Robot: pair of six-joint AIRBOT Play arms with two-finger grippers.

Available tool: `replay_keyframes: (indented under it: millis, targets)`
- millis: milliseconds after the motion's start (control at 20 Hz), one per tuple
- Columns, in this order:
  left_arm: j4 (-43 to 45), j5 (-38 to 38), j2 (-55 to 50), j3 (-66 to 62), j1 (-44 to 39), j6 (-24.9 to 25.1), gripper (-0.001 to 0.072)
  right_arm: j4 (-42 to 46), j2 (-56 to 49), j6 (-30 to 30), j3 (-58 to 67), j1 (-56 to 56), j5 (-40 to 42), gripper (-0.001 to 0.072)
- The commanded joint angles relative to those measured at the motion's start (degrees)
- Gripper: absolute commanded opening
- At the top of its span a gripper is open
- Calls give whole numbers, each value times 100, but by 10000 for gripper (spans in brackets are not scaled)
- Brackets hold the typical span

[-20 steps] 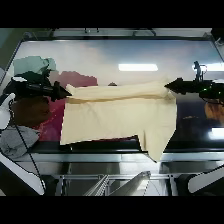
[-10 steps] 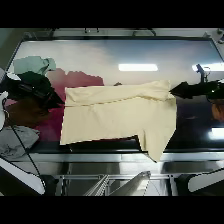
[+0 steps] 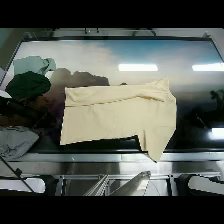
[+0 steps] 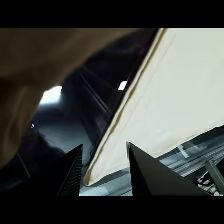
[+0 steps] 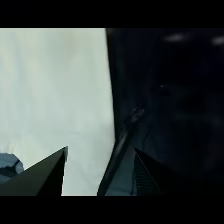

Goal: Fold the shirts.

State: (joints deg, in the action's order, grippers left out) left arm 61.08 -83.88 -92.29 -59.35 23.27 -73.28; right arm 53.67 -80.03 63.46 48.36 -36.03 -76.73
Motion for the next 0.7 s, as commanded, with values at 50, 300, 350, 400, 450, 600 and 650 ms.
replay_keyframes:
  millis: [50,300,350,400,450,600,650]
  targets:
    - [-374,763,219,1034,-44,564,295,-378,750,380,-1849,-11,713,480]
    - [-791,1034,219,1051,-326,691,295,-1237,645,103,-2610,1147,1746,477]
    - [-861,1108,219,1051,-420,691,296,-1311,638,103,-2605,1423,1910,468]
    - [-863,1158,219,1051,-498,688,295,-1390,647,92,-2594,1615,1989,338]
    - [-863,1187,219,1054,-608,688,295,-1436,647,81,-2581,1731,1991,219]
    - [-817,1204,219,1054,-833,691,294,-1419,651,81,-2573,1700,1856,229]
    - [-815,1207,216,1054,-892,688,293,-1423,651,81,-2573,1633,1749,229]
